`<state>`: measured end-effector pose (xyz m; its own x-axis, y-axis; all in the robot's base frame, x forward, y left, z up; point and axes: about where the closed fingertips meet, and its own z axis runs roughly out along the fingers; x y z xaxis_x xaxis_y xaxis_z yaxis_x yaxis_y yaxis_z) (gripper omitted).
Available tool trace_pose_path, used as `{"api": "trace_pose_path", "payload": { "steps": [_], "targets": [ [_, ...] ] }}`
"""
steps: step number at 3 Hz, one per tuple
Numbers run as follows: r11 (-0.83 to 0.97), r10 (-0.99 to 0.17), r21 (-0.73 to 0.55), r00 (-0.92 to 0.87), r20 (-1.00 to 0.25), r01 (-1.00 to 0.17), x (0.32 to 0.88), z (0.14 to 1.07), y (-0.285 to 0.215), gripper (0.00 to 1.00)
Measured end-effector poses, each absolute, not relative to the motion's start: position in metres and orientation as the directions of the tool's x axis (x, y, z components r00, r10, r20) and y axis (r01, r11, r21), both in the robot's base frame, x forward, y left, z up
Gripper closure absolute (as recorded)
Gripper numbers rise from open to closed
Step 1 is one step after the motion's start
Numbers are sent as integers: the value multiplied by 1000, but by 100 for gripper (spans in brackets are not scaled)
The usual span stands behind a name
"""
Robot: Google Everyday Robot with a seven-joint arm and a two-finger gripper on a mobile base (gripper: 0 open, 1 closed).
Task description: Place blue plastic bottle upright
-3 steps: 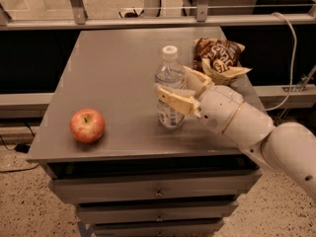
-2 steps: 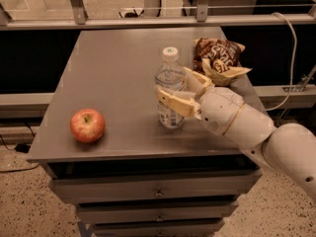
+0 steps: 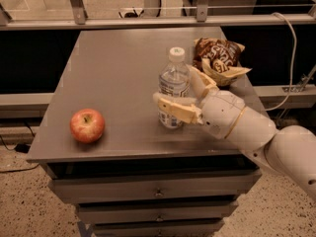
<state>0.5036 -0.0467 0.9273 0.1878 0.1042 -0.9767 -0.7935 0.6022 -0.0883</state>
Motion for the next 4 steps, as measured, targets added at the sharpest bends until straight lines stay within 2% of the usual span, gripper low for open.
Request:
{"api": "trace_pose_path", "payload": {
  "steps": [1,3,4],
  "targets": [
    [602,101,-91,188,-977,-794,501,928,-49,0],
    [580,48,-44,87,-995,-813,507,938,-82,0],
    [581,-18,-12,1,-1000,-814,522,963,-160,0]
  ]
}}
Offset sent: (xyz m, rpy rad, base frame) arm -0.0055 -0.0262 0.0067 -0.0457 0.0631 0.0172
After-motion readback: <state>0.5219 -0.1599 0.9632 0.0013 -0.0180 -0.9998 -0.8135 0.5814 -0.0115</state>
